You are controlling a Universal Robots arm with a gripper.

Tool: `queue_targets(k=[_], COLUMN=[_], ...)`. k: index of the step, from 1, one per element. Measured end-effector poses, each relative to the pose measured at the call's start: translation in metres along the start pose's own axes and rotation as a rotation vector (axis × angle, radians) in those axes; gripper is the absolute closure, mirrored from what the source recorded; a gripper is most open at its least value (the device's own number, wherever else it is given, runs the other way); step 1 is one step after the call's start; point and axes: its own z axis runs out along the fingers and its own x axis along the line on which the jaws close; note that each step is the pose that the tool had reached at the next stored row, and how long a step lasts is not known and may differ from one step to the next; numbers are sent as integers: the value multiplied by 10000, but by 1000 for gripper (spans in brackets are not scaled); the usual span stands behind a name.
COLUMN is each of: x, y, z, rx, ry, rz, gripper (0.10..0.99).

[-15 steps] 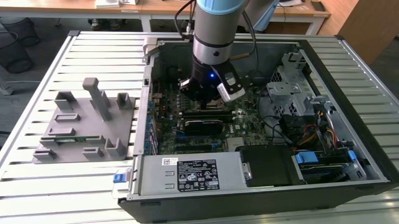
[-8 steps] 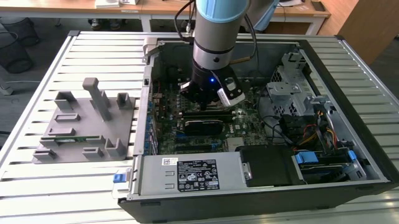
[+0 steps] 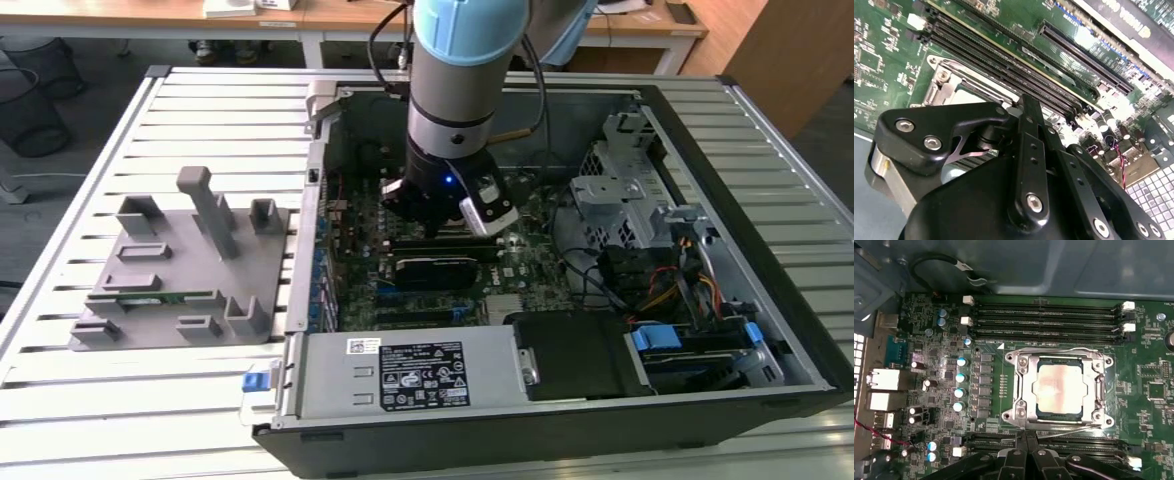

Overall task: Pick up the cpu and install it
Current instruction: 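Install the second cpu locking lever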

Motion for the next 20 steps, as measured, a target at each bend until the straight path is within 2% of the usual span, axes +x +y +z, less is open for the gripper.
queue_targets(k=[6, 10, 15, 20], x=[37, 42, 47, 67], y=[-18, -46, -90, -121], z=[58, 84, 118, 134], rx=[-210, -452, -660, -932], ry=[-6, -14, -20, -29], rz=[-7, -13, -20, -28], gripper=[980, 980, 980, 980])
